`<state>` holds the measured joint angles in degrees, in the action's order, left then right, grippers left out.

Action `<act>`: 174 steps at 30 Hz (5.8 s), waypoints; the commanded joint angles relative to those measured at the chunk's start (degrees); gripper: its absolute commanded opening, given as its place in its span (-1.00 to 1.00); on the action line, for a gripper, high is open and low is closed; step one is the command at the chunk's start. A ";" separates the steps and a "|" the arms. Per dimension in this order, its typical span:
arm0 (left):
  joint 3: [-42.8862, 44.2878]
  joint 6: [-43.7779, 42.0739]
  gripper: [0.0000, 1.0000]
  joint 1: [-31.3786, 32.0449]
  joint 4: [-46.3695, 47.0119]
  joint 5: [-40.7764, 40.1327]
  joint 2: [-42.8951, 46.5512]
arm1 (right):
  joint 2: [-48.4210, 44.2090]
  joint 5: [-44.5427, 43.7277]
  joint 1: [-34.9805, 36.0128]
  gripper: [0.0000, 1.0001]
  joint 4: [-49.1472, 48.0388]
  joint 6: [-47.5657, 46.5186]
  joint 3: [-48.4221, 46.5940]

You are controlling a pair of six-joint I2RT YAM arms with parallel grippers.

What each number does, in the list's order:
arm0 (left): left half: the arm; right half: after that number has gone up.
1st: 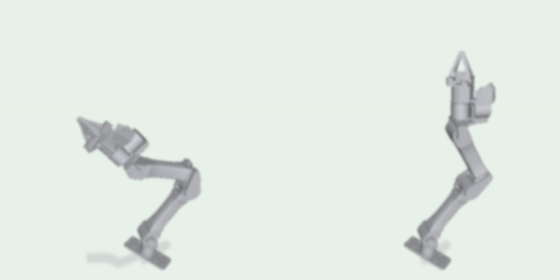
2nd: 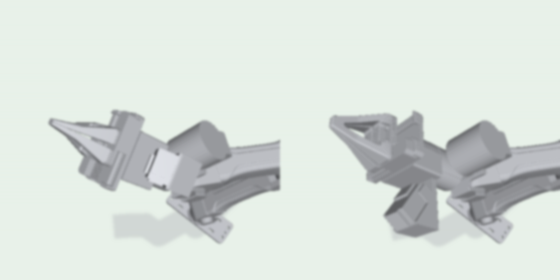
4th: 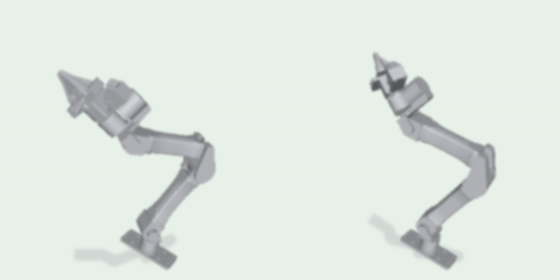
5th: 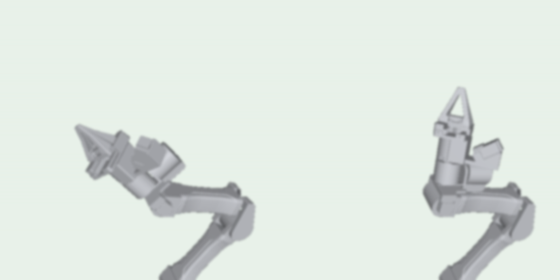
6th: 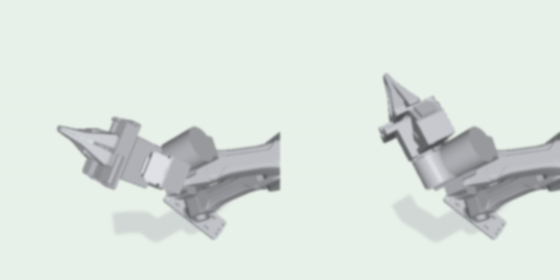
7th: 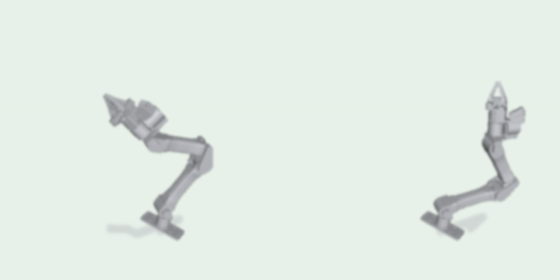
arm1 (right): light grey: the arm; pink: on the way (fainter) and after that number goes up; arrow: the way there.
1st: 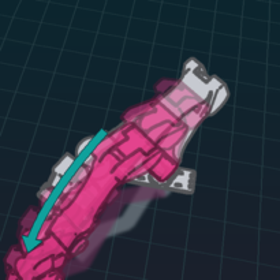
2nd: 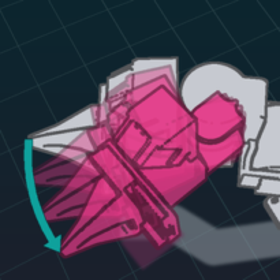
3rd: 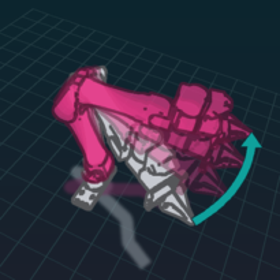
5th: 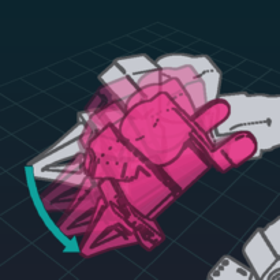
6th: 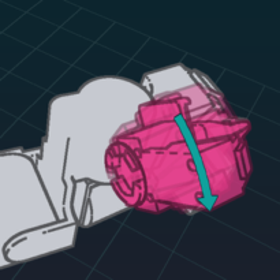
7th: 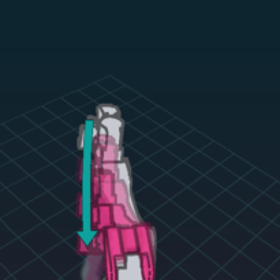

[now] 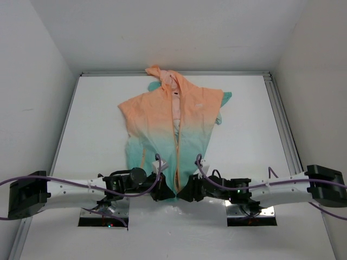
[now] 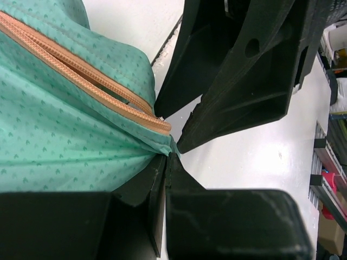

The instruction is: Zip up the jacket

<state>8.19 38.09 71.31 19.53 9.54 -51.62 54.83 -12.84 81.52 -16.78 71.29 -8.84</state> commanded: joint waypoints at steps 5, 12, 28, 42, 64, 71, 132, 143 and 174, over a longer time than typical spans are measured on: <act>-0.45 0.85 -1.00 0.59 4.20 1.27 1.60 | 0.02 1.32 0.31 -0.14 -6.51 1.40 2.16; -1.16 1.55 -1.00 0.59 5.17 1.88 2.31 | -0.16 2.38 0.31 -0.09 -13.96 1.75 4.00; -1.68 1.82 -1.00 0.59 6.57 2.59 2.75 | 0.54 2.82 0.31 0.02 -18.20 2.98 5.76; -2.12 2.52 -1.00 0.59 6.84 3.11 4.68 | 2.91 3.52 0.31 0.26 -27.25 4.74 8.23; 0.42 0.15 -0.55 0.59 -5.54 -4.96 3.36 | -5.25 0.72 0.31 -0.02 -11.38 4.91 6.93; 4.37 0.41 0.04 0.59 -14.25 -16.21 8.89 | -10.34 -1.30 0.31 0.08 -1.95 4.65 6.21; 5.90 19.91 -1.00 -12.26 -25.77 -28.86 0.37 | -7.19 -15.81 -0.74 -1.00 17.74 -14.60 -10.14; 3.94 22.57 -0.39 -3.02 -17.25 -32.74 -7.18 | -7.02 -14.23 -0.74 -1.00 18.09 -12.05 -9.27; 14.05 12.27 -0.40 -1.52 -18.48 -39.78 -22.03 | -7.81 -14.84 -0.74 -1.00 17.13 -10.47 -7.07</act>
<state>20.93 51.24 69.14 -0.03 -30.79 -72.58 47.66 -27.07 80.77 2.33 60.45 -15.75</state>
